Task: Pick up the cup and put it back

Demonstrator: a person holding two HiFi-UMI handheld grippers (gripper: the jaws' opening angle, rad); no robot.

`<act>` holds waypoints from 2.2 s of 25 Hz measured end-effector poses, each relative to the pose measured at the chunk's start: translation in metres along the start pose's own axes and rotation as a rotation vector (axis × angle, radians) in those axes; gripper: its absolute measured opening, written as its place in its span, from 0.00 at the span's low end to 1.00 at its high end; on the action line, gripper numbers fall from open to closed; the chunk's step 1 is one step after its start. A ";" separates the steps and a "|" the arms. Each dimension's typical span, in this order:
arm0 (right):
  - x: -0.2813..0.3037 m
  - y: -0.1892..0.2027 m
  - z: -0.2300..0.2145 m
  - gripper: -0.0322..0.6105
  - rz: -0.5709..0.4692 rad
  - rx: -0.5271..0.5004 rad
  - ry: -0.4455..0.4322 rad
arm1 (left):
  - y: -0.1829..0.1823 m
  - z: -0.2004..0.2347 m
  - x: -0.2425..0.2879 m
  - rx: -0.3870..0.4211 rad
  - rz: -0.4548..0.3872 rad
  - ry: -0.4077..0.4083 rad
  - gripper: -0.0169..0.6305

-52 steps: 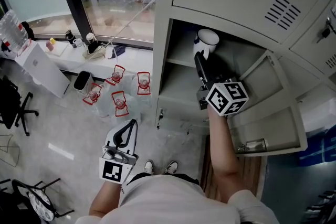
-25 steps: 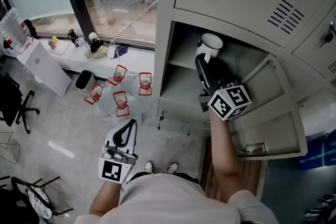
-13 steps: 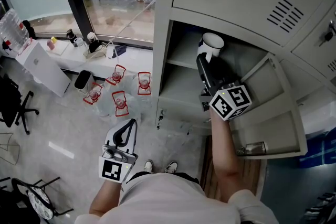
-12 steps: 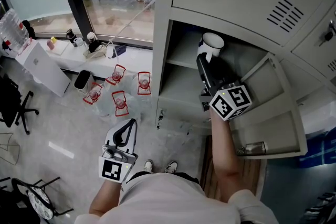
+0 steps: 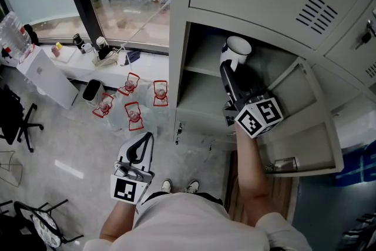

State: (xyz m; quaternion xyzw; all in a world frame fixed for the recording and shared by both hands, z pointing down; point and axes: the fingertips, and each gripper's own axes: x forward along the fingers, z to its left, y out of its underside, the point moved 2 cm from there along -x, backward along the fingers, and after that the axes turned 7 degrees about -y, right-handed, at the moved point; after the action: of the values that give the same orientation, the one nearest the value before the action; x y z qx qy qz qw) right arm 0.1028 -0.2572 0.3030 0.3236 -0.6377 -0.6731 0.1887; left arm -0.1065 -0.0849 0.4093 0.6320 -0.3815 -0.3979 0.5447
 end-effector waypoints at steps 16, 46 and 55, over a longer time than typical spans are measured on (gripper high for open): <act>-0.037 -0.015 0.044 0.13 -0.001 -0.066 -0.025 | -0.002 -0.008 0.005 -0.006 -0.019 0.056 0.06; -0.164 -0.013 0.141 0.13 -0.002 -0.060 0.063 | -0.010 0.020 -0.009 0.002 -0.030 0.062 0.06; -0.194 -0.015 0.153 0.13 0.017 -0.072 0.126 | -0.012 0.026 -0.019 0.003 -0.034 0.048 0.06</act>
State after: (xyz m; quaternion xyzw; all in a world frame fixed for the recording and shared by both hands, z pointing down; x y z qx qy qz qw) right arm 0.1412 -0.0140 0.3223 0.3529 -0.6026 -0.6723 0.2456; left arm -0.1372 -0.0765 0.3962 0.6485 -0.3582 -0.3911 0.5461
